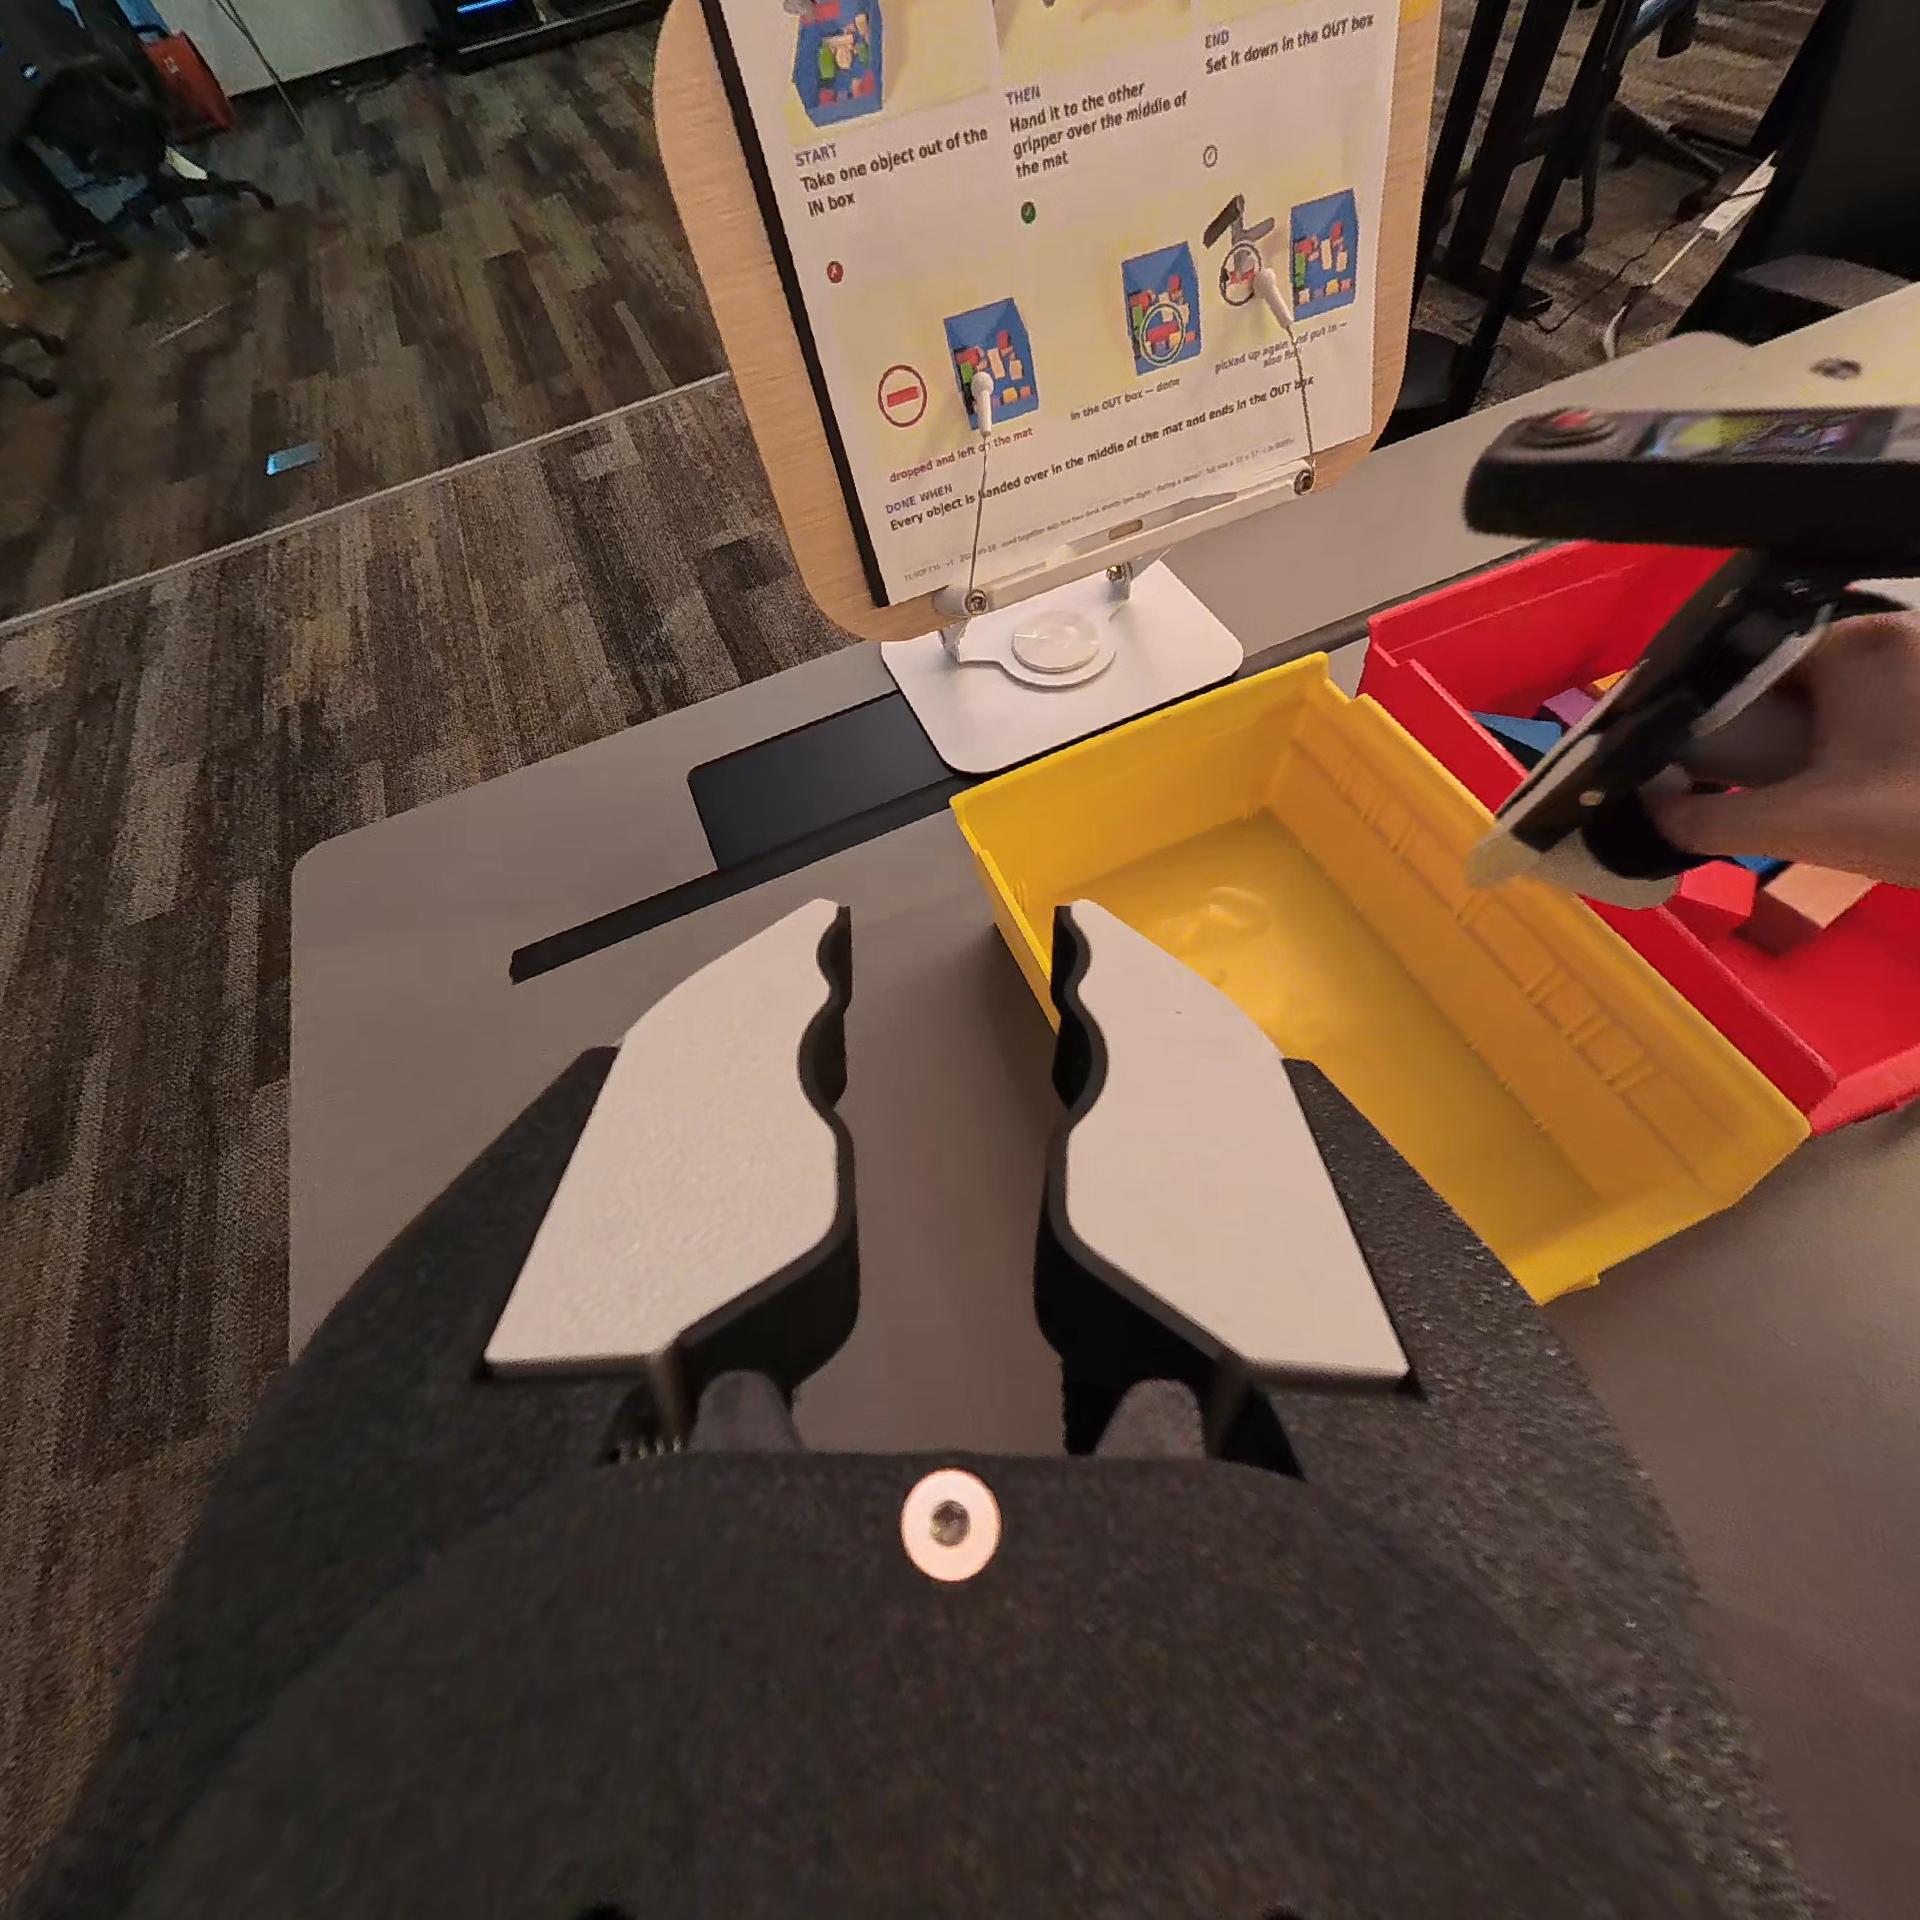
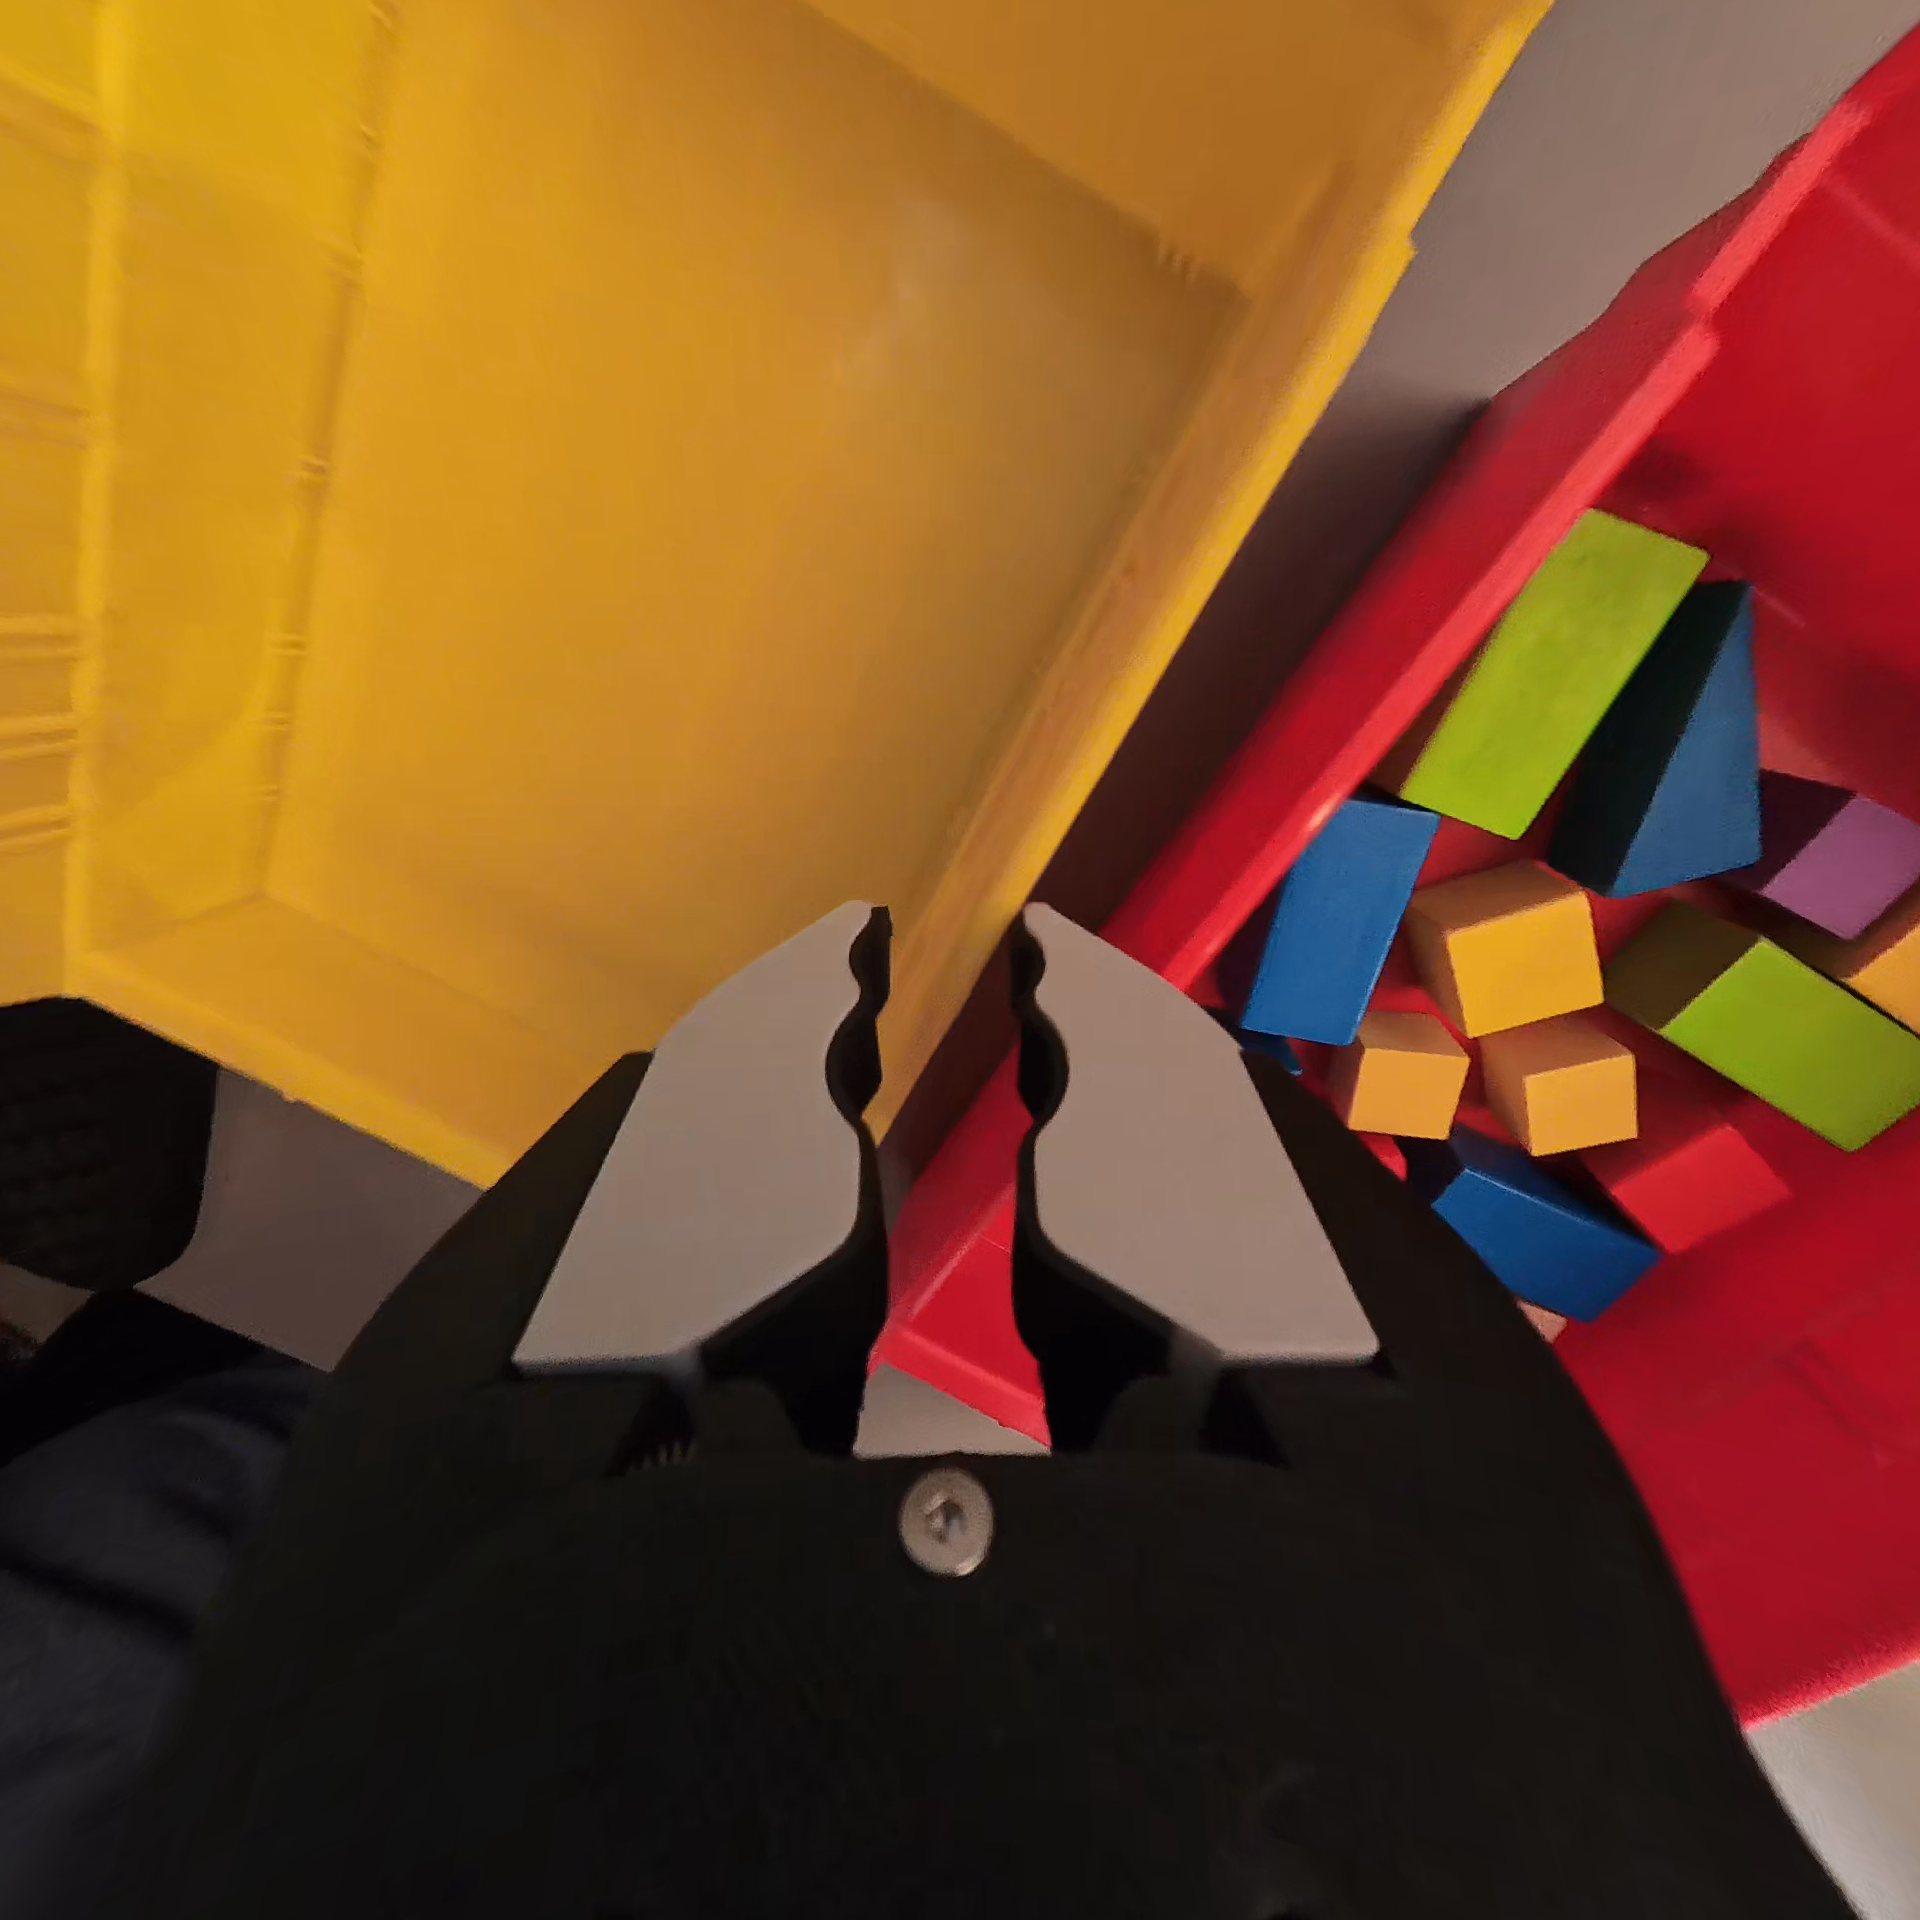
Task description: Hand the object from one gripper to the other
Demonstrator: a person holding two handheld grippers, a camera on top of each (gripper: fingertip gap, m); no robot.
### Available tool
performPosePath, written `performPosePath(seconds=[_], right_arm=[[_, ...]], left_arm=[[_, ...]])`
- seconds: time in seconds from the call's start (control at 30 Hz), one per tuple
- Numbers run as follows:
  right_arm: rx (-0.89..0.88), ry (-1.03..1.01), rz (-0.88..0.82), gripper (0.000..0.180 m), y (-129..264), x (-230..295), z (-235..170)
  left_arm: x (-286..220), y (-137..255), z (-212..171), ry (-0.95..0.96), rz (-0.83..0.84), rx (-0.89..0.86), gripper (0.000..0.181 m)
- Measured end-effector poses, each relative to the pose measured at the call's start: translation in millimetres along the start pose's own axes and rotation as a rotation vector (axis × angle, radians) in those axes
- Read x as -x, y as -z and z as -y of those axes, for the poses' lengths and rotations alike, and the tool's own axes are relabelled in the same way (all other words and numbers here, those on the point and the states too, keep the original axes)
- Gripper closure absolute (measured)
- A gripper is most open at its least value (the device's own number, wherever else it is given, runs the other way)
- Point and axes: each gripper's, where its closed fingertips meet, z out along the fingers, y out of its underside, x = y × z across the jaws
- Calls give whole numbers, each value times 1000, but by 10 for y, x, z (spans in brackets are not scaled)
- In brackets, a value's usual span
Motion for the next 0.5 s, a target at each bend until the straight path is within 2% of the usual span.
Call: performPosePath(seconds=[0.2, 0.5], right_arm=[[53, -28, -127, 158, -131, -29, 84], [102, -85, -157, 163, -162, -40, 140]], left_arm=[[1, 12, -30, 4, -11, 13, 145], [-57, 16, -67, -15, -25, 36, 146]])
